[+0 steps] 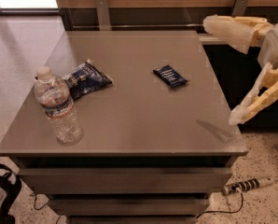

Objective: Knock water bottle over

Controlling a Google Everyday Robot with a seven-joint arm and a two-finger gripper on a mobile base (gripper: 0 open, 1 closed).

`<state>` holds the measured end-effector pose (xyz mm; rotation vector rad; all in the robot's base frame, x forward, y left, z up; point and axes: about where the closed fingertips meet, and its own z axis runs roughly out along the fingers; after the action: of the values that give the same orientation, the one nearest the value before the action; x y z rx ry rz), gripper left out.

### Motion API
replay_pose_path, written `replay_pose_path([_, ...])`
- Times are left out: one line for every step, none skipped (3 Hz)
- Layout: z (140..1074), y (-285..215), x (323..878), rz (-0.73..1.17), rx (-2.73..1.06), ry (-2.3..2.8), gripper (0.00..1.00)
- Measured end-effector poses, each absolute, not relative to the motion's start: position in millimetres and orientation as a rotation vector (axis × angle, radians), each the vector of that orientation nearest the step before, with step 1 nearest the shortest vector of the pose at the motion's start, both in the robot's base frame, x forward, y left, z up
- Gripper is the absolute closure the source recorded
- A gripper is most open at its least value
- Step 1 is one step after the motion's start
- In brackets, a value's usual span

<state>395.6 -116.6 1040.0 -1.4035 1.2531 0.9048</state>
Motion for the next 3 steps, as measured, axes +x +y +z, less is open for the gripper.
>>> replay_pose_path([1040.0, -116.6, 395.6, 0.905, -1.404, 1.253, 0.0])
replay_pose_path([1017.7, -109.9, 414.2, 0.942, -1.385, 1.322, 0.0])
replay_pose_path([976.5, -103.0, 440.7, 1.007, -1.321, 1.384, 0.0])
